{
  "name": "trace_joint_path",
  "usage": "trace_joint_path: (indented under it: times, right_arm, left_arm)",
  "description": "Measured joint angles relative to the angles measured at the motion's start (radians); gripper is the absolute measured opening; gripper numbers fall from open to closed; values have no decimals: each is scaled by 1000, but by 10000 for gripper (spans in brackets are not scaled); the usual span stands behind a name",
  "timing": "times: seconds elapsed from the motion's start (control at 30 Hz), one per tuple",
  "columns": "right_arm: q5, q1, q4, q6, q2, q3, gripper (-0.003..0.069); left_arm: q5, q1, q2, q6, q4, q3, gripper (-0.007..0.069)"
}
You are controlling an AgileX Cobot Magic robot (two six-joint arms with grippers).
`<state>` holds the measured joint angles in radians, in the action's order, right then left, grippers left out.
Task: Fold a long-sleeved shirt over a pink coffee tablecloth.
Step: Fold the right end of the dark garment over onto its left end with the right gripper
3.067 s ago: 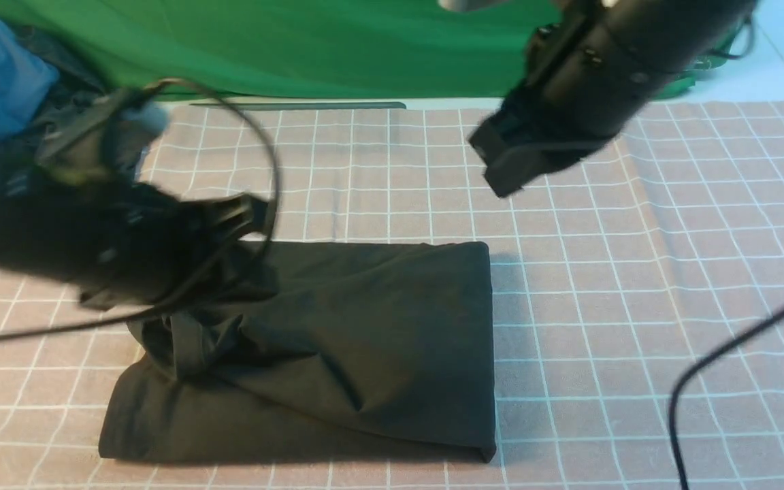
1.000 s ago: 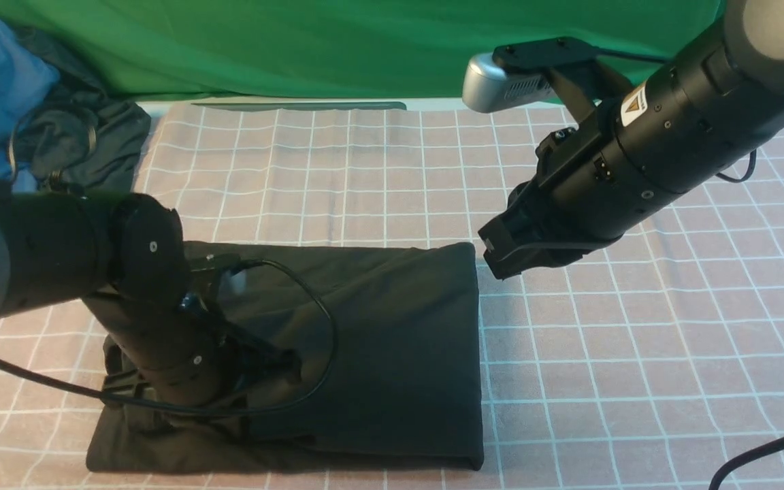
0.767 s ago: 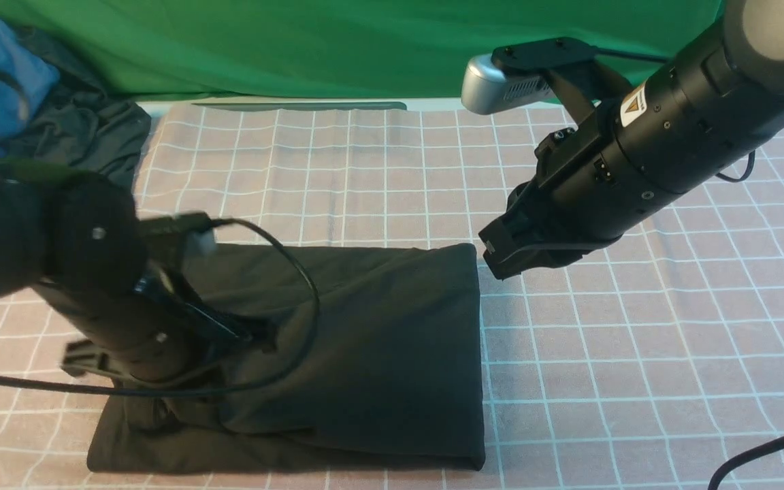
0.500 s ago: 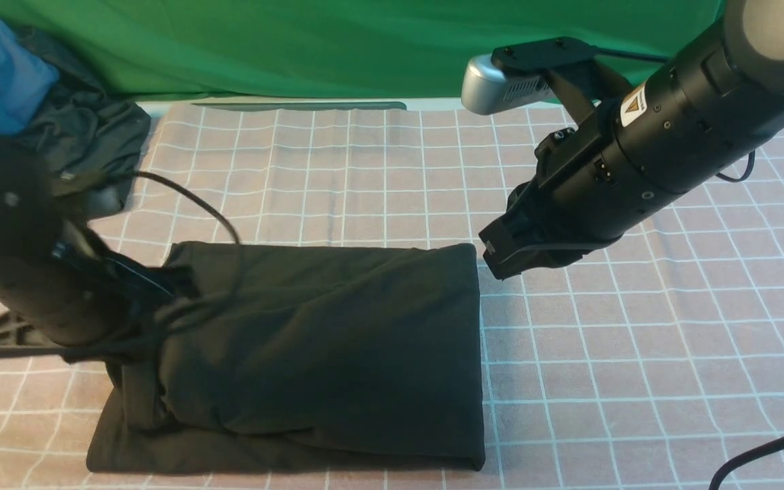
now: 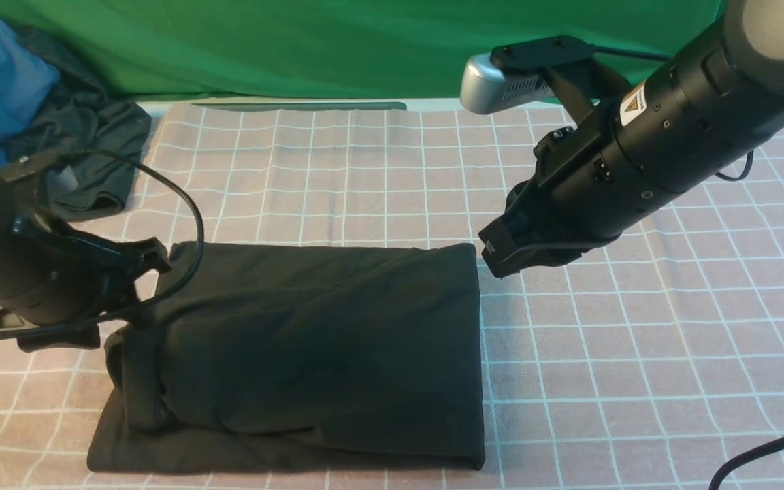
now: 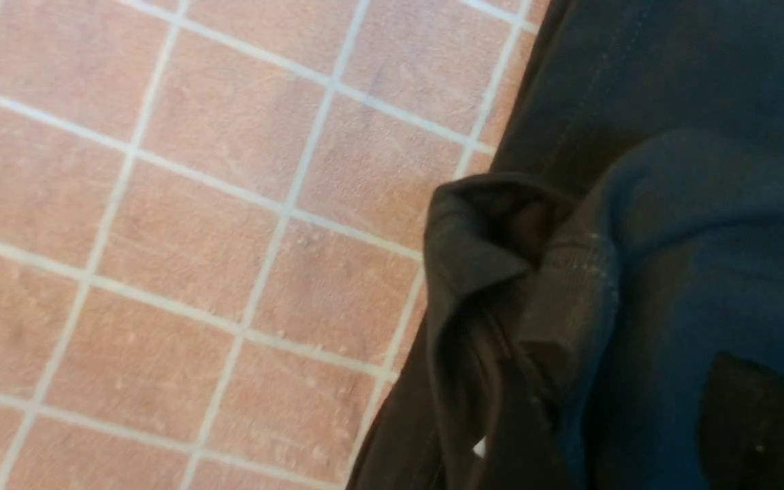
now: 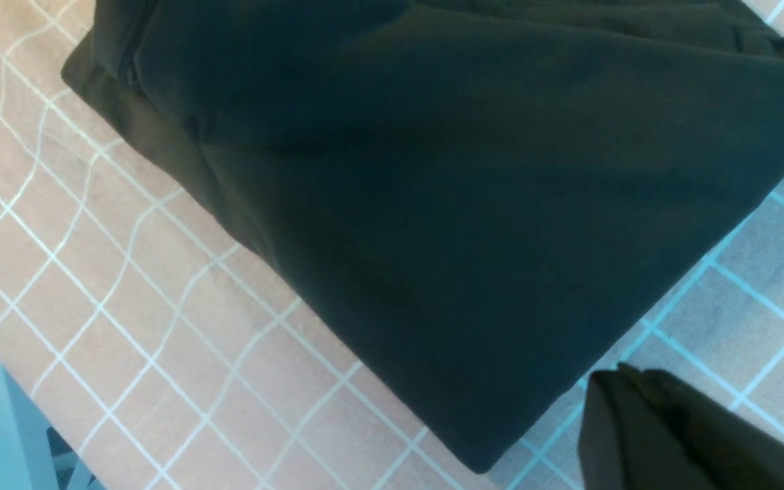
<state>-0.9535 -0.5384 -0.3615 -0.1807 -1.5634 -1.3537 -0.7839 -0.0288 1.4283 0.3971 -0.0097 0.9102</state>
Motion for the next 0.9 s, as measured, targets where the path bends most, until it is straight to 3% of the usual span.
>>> trace_joint_path:
  times: [0.1,0.23,0.4,0.43,0.9]
  right_arm:
    - [4,0,0,0,0,0,37]
    - [6,0,-1,0,0,0,37]
    - [9,0,-3,-5,0,0,37]
    - [9,0,-2,-7,0,0,37]
    - [10,0,-2,-8,0,0,37]
  left_arm:
    - [24,0,56,-3,-2,0,469]
    - [36,0,117,-13,-2,0,419]
    - [38,0,156,-30,10,6,84]
    - [36,0,155,-30,10,15,57]
    - [-10,0,143,-74,113,83,54]
